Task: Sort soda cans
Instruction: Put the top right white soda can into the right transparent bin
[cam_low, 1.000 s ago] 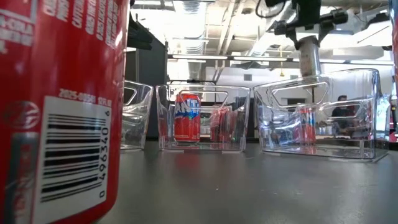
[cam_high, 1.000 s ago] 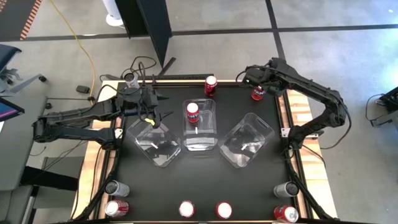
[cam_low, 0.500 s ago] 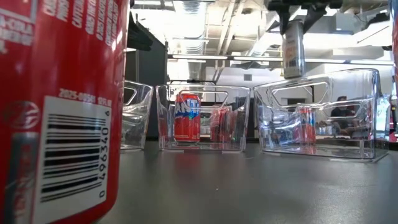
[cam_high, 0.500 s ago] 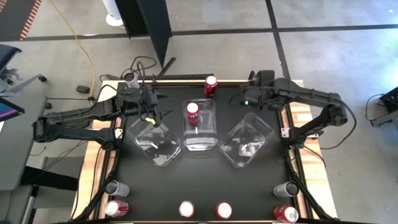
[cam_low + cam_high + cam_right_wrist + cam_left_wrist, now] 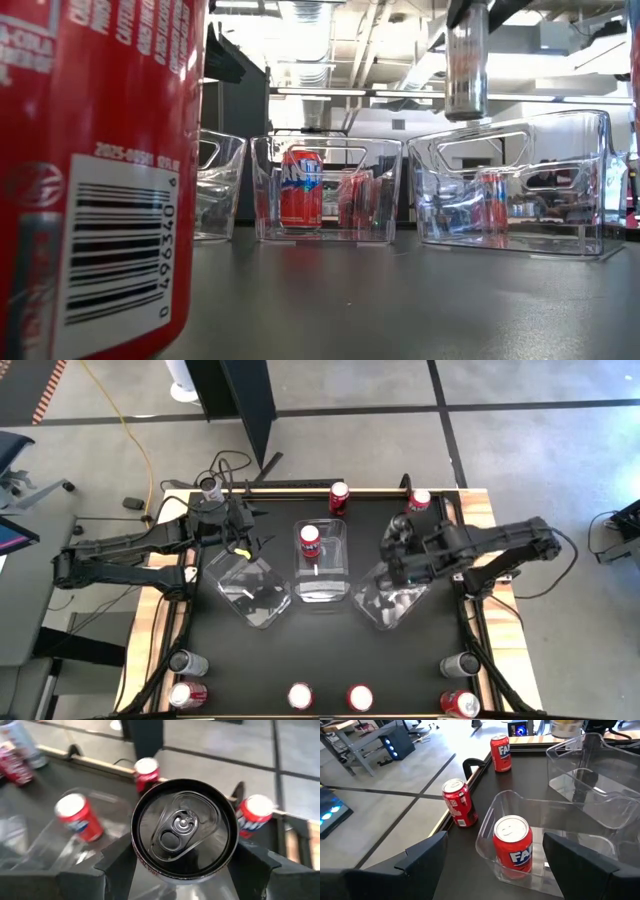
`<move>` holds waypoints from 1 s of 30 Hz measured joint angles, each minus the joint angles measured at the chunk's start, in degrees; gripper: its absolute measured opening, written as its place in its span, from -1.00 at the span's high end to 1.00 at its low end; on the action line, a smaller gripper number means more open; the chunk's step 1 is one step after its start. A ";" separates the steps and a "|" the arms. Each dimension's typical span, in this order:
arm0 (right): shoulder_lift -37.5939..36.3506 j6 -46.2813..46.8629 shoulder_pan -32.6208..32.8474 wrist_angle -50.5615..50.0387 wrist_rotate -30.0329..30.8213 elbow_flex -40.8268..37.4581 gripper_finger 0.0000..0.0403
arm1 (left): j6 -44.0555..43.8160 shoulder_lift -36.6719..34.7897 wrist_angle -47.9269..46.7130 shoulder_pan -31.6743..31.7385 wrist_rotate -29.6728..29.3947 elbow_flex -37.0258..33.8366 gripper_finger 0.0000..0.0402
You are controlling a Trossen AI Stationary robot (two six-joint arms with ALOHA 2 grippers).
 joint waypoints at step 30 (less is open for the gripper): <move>0.79 27.25 2.92 13.15 -8.17 -30.56 -0.39 | 0.09 0.00 0.46 0.00 0.04 0.00 -0.59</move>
